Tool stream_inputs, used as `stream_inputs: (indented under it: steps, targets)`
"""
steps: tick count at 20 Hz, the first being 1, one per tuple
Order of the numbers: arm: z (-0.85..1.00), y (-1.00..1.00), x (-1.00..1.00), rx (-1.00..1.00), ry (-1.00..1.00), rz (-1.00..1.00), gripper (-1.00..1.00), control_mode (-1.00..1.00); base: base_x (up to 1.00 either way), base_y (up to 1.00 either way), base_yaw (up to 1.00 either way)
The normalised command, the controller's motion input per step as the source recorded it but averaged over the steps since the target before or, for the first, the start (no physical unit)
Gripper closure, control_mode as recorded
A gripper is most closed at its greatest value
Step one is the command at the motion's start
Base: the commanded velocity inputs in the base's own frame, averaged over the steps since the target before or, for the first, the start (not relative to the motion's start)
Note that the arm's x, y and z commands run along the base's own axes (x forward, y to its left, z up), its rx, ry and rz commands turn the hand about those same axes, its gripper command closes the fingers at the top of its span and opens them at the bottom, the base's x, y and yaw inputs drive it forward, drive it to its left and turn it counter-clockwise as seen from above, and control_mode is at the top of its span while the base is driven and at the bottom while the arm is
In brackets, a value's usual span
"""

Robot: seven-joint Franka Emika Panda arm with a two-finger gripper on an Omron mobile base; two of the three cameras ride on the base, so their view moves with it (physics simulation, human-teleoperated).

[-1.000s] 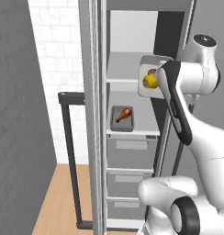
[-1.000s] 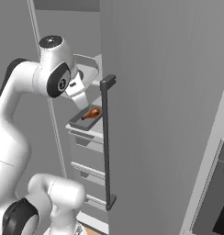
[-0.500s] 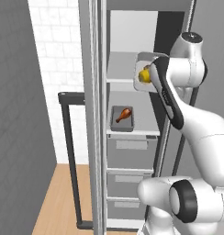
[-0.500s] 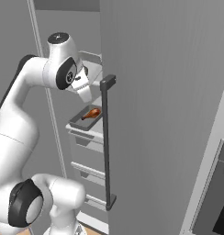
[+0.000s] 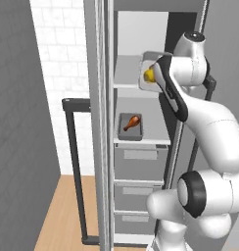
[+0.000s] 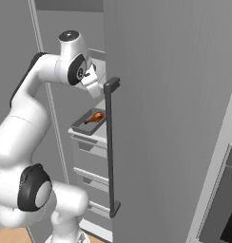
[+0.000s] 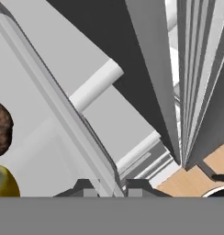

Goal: Take the meat container that has the chicken drumstick and place it on the second highest rack of the freezer. Then take the vegetable container that has the mushroom and lemon and place it on the highest rack of the freezer.

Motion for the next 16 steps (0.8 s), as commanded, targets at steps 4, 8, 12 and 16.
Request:
stream_inputs:
  steps: [4, 8, 12, 16]
  targets:
    - [0.14, 0.00, 0.56, 0.00, 0.00, -0.02, 1.00, -1.00, 0.00, 0.00, 0.00]
    - [0.03, 0.00, 0.49, 0.00, 0.00, -0.02, 1.00, -1.00, 0.00, 0.00, 0.00]
    - [0.00, 0.00, 0.52, 0.00, 0.00, -0.02, 1.00, -1.00, 0.00, 0.00, 0.00]
    - [0.00, 0.00, 0.63, 0.00, 0.01, -0.02, 1.00, -1.00, 0.00, 0.00, 0.00]
